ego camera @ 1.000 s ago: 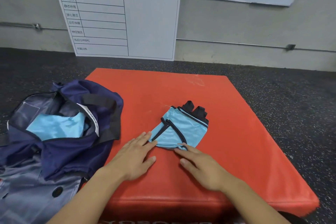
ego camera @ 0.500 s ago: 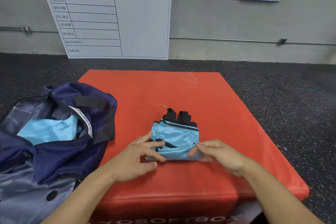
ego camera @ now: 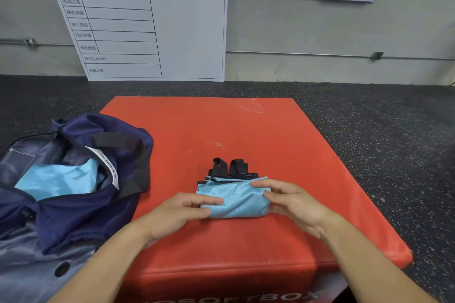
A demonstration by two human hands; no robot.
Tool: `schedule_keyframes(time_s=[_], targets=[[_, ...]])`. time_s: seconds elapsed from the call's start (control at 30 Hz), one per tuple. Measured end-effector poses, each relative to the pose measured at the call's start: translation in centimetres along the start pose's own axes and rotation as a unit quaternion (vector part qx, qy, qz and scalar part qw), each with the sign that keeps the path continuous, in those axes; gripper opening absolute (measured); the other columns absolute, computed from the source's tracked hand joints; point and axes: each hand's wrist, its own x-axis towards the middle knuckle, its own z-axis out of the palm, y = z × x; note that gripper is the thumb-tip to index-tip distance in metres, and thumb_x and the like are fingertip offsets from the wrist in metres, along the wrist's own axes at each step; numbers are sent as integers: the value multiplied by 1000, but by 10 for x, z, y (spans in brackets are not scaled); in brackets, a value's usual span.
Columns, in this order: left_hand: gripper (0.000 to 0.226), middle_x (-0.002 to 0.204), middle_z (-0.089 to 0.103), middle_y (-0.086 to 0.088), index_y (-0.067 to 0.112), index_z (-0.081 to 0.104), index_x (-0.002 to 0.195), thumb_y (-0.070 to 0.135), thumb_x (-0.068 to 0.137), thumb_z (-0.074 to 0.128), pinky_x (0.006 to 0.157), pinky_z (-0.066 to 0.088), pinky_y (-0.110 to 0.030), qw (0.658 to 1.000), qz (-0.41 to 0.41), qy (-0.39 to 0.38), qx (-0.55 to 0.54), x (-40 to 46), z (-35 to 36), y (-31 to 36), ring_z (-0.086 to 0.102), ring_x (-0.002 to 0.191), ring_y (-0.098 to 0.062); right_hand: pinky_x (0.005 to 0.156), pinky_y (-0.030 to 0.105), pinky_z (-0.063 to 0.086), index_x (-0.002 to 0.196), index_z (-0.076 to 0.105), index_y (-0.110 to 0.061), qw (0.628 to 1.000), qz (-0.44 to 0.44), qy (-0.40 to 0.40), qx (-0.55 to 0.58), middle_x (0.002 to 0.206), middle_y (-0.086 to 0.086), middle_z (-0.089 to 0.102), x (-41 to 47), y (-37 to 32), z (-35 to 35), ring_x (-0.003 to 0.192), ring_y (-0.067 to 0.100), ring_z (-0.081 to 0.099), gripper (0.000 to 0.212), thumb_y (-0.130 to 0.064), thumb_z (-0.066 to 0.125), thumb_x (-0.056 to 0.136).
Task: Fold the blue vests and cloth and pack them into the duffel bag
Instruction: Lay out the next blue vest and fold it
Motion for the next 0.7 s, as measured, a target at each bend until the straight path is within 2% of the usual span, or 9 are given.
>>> schedule_keyframes(time_s=[0.07, 0.17, 0.23, 0.3, 0.43, 0.5, 0.53, 0.63, 0.7], targets=[[35, 129, 66, 18, 40, 69, 126, 22, 96, 67, 99, 38, -9, 999, 6, 23, 22, 7, 0, -7, 56, 119, 6, 74, 19, 49, 124, 74, -28, 997, -28, 21, -74, 91, 3, 54, 4, 3, 3, 80, 11, 55, 37, -5, 66, 96], [43, 126, 58, 39, 35, 64, 132, 12, 95, 67, 93, 35, -2, 998, 22, 60, 22, 17, 4, -13, 51, 117, 19, 67, 19, 44, 116, 76, -27, 989, -53, 66, -122, 72, -12, 54, 11, 6, 5, 67, 4, 49, 36, 0, 68, 93], [46, 128, 59, 37, 34, 62, 134, 9, 96, 66, 95, 35, -3, 996, 30, 77, 34, 23, 5, -17, 52, 118, 18, 66, 24, 41, 112, 77, -27, 982, -66, 97, -148, 65, -14, 50, 17, 10, 5, 64, 7, 45, 35, 1, 68, 93], [43, 132, 60, 28, 39, 62, 131, 13, 96, 65, 101, 36, -10, 991, 39, 108, 76, 30, 6, -23, 52, 116, 18, 63, 26, 38, 110, 77, -33, 973, -79, 116, -185, 68, -6, 49, 22, 14, 7, 63, 10, 43, 36, -3, 69, 93], [37, 129, 58, 29, 43, 63, 129, 25, 97, 60, 113, 35, -27, 966, 39, 164, 197, 40, 13, -38, 50, 126, 6, 57, 13, 33, 112, 72, -35, 932, -87, 139, -324, 63, -19, 48, 30, 19, 11, 53, 2, 45, 36, -5, 64, 93], [40, 116, 50, 31, 42, 62, 131, 24, 95, 57, 107, 37, -35, 940, 39, 184, 284, 43, 19, -40, 50, 120, -5, 67, 10, 36, 117, 70, -36, 912, -89, 139, -375, 82, -19, 52, 32, 18, 15, 67, -1, 51, 39, -6, 62, 94], [43, 115, 45, 29, 43, 63, 130, 21, 93, 57, 103, 36, -34, 926, 40, 205, 316, 44, 21, -40, 48, 119, -9, 72, 10, 36, 118, 69, -37, 908, -84, 140, -386, 91, -16, 52, 33, 18, 17, 74, -1, 51, 40, -7, 61, 93], [51, 143, 39, 14, 45, 65, 127, 15, 85, 60, 104, 23, -28, 908, 76, 275, 306, 46, 26, -34, 35, 135, -14, 94, 28, 44, 118, 69, -39, 886, -98, 170, -420, 108, -9, 51, 34, 21, 19, 93, 5, 54, 38, -13, 64, 90], [51, 159, 23, 13, 51, 63, 125, 15, 90, 62, 116, 11, -28, 922, 91, 270, 262, 45, 29, -28, 13, 150, -12, 111, 37, 39, 123, 70, -39, 845, -152, 195, -473, 139, -2, 48, 32, 21, 22, 125, 18, 48, 37, -24, 67, 88]])
